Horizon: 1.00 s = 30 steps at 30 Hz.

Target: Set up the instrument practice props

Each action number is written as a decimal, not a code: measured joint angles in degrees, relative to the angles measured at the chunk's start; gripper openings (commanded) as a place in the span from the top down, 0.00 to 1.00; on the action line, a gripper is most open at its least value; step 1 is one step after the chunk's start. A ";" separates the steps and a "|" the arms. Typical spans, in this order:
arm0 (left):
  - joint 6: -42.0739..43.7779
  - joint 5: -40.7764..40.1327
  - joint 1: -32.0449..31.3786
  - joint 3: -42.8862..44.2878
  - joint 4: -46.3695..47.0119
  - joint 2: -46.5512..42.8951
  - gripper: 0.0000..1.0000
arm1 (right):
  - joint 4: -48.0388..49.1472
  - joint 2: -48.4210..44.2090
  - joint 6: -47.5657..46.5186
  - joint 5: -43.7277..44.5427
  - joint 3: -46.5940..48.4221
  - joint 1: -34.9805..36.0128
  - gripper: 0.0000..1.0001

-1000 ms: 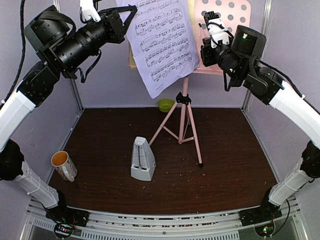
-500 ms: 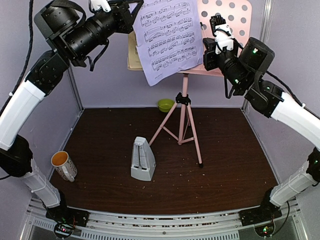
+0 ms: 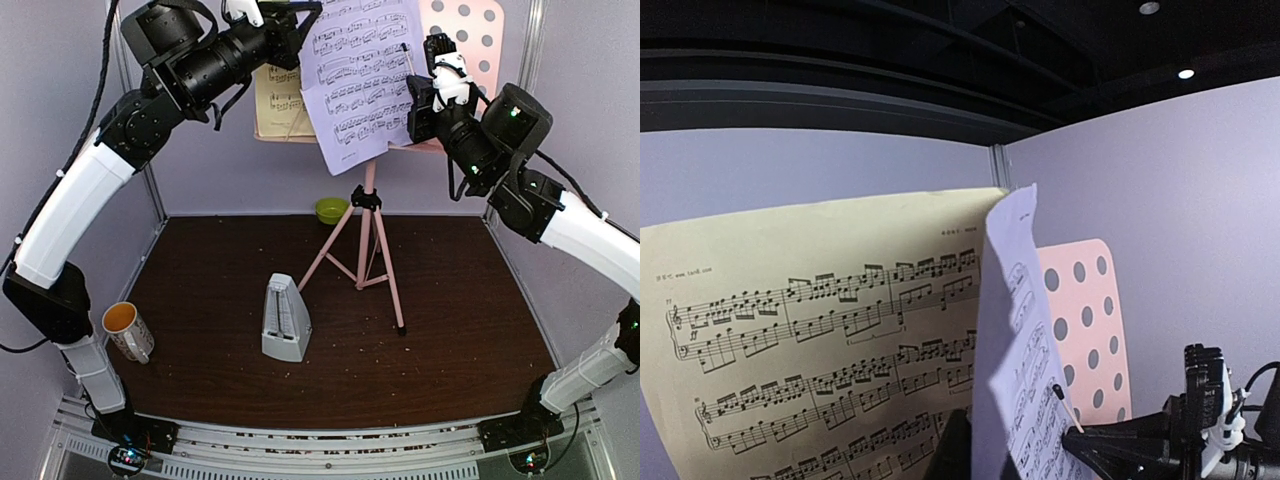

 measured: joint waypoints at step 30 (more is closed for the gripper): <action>8.50 12.13 1.38 11.06 8.17 12.90 1.00 | 1.29 -0.70 0.28 -1.73 -1.25 0.00 1.00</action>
